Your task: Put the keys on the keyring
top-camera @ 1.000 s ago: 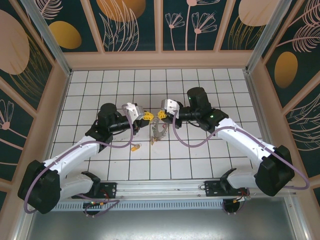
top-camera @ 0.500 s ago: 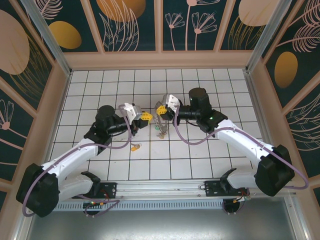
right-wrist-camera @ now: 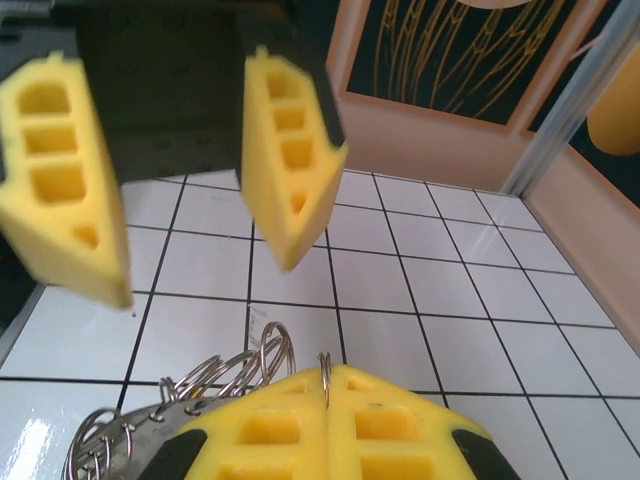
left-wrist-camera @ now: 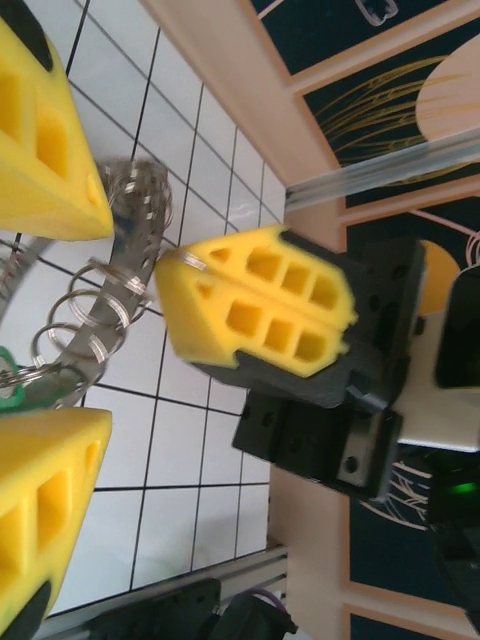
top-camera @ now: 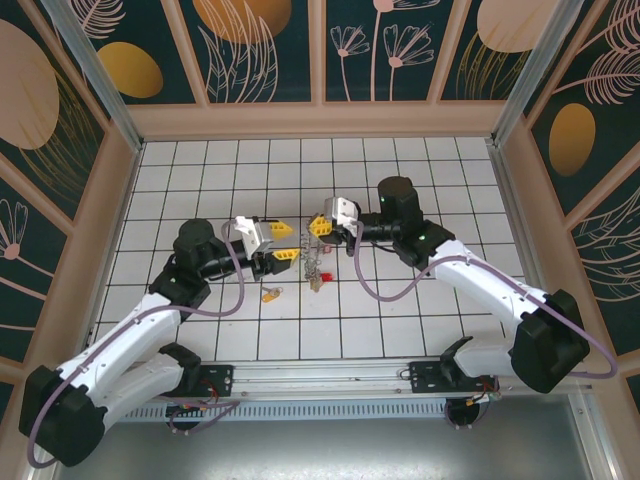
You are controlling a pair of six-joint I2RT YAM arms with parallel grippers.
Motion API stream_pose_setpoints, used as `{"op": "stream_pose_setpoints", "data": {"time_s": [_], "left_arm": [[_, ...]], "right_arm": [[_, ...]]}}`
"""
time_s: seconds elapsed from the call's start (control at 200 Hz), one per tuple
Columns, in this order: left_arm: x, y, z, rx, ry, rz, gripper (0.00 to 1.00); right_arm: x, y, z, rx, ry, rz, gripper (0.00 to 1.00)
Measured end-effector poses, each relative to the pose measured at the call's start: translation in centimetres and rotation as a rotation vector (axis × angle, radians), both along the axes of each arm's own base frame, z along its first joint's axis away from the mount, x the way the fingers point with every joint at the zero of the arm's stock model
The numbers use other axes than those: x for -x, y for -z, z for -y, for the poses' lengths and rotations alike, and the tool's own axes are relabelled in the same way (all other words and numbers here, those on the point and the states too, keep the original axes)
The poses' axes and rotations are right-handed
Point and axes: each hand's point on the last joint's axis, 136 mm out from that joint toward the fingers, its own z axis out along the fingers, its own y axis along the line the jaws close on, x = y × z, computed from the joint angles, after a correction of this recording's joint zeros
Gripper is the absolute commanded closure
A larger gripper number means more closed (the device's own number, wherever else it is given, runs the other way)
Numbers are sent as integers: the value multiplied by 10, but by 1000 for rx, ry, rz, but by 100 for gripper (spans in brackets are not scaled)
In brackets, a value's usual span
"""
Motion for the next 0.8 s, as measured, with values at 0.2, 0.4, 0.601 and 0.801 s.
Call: {"op": "stream_pose_setpoints", "data": {"time_s": [0.2, 0.4, 0.601, 0.801], "left_arm": [[0, -8, -6, -50, -28, 78, 49], [-17, 4, -6, -141, -75, 109, 69], [-34, 17, 4, -227, -45, 109, 72], [-30, 17, 6, -240, -8, 148, 73]], "right_arm": [[10, 1, -1, 1, -46, 63, 100], [18, -3, -3, -5, -83, 113, 100], [23, -3, -6, -6, -111, 147, 100], [27, 0, -7, 6, -130, 166, 100]]}}
